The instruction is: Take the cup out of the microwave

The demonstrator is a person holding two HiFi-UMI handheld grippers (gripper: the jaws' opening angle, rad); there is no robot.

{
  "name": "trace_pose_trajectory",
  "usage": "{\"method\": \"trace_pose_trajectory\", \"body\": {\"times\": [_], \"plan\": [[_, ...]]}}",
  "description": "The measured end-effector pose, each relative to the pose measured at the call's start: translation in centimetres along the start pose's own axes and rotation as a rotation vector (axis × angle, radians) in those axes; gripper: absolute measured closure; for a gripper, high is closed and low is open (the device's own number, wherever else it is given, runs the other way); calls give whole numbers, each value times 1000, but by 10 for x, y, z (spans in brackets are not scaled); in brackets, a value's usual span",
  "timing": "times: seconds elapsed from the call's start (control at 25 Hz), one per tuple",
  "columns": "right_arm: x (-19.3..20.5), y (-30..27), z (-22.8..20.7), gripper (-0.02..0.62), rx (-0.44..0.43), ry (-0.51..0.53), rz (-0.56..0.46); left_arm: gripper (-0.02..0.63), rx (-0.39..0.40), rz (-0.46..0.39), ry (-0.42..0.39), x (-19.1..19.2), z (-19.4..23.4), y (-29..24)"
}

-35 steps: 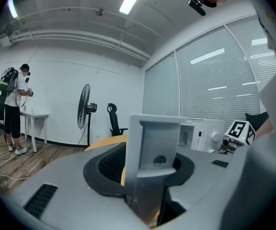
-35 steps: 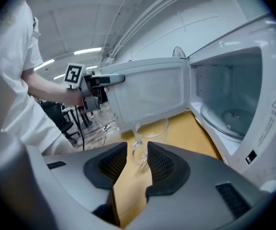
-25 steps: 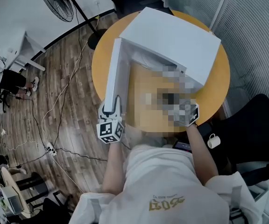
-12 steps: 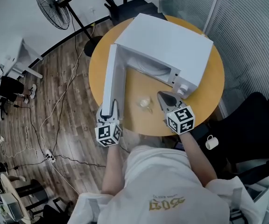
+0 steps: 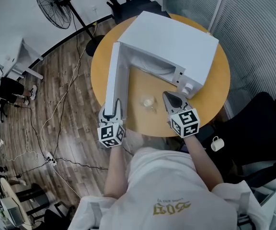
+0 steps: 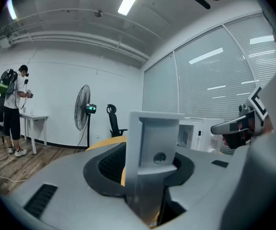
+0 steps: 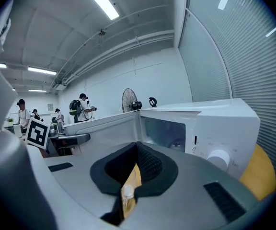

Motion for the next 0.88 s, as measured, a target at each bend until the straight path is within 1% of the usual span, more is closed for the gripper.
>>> {"method": "trace_pose_trajectory", "body": {"times": [0.48,0.88], "plan": [[7,1,-4,584,49,-18,27,430,4,4,-1,2,0,1],[8,2,-7,586,55,-14,23,430,2,13,1,4,2,1]]}}
Point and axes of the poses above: the fingertips, and each gripper's own axes: y backward along the fingers, z to its left, x out of its underside, the point moved 4 cm from there along y, backward along the fingers, and after that the axes turned 6 degrees about y, right-handed, at the moved point
